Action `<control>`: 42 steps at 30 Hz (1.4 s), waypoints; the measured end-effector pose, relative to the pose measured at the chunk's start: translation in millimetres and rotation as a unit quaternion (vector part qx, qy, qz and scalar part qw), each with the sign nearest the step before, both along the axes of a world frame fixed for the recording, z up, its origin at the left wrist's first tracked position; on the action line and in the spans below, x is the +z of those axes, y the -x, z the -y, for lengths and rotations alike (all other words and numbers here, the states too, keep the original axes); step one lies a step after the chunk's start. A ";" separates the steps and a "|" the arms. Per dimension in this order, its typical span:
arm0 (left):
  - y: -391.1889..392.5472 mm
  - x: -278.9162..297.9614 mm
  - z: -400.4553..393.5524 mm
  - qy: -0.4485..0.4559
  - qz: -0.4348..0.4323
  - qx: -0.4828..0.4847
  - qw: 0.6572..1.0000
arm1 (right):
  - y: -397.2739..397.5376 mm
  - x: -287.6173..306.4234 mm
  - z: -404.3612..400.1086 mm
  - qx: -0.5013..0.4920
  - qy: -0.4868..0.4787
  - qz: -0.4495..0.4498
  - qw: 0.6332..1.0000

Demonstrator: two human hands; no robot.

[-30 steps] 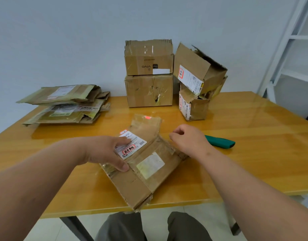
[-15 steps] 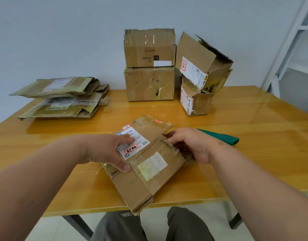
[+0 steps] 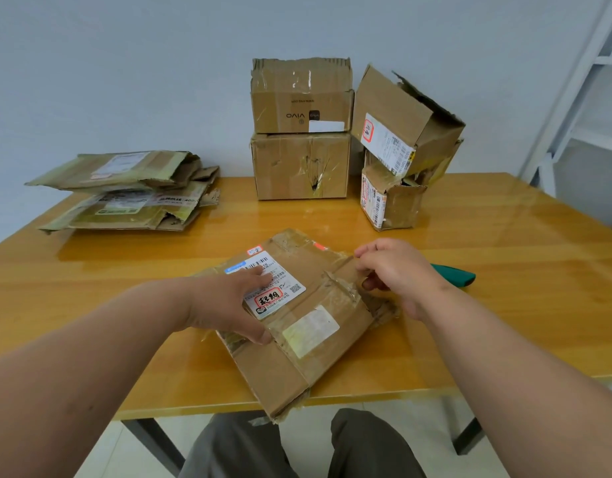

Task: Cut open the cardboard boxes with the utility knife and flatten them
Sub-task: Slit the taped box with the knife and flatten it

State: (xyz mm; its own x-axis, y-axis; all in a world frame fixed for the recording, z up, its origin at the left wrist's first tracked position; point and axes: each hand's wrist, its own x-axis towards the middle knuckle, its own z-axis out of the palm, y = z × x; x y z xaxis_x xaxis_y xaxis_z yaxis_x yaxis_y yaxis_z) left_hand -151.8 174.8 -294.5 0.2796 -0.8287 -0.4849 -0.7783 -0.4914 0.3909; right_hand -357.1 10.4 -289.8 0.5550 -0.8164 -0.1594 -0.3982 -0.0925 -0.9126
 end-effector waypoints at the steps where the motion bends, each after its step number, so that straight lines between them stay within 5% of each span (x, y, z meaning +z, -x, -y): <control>1: 1.2 -0.5 0.1 0.000 0.011 -0.005 1.000 | 2.3 0.7 -1.6 0.007 -0.027 0.000 1.000; 12: 9.5 -4.3 -3.2 0.028 0.045 -0.017 0.998 | 1.2 2.8 -16.2 0.066 0.060 -0.085 0.992; 19: 0.1 -2.1 -8.9 0.025 0.020 -0.009 0.999 | 9.8 3.6 -14.6 0.120 -0.057 -0.028 0.991; 28: 11.5 -4.8 -9.8 0.024 0.051 -0.023 0.998 | 16.8 0.9 -2.4 0.080 0.187 -0.141 0.969; 32: 17.7 -3.2 -8.1 0.001 0.091 -0.047 0.995 | 7.2 -5.3 -13.7 0.011 0.350 -0.108 0.931; 35: 22.5 -7.8 -10.1 -0.027 0.147 -0.081 0.985 | -5.0 -15.8 -39.8 0.129 0.462 -0.114 0.870; 38: 26.4 -12.8 -12.2 -0.037 0.165 -0.081 0.982 | -10.6 -41.6 -53.9 0.282 0.431 -0.272 0.813; 42: 31.2 -16.5 -11.3 -0.040 0.179 -0.062 0.981 | -9.4 -53.0 -51.4 0.297 0.385 -0.342 0.805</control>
State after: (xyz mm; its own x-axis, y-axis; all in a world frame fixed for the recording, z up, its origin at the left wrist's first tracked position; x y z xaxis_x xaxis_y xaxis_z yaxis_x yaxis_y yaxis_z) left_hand -183.1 186.1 -311.0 0.3427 -0.8309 -0.4384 -0.9146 -0.4018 0.0465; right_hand -347.7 61.7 -342.9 0.8807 -0.4431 -0.1672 -0.4602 -0.8841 -0.0812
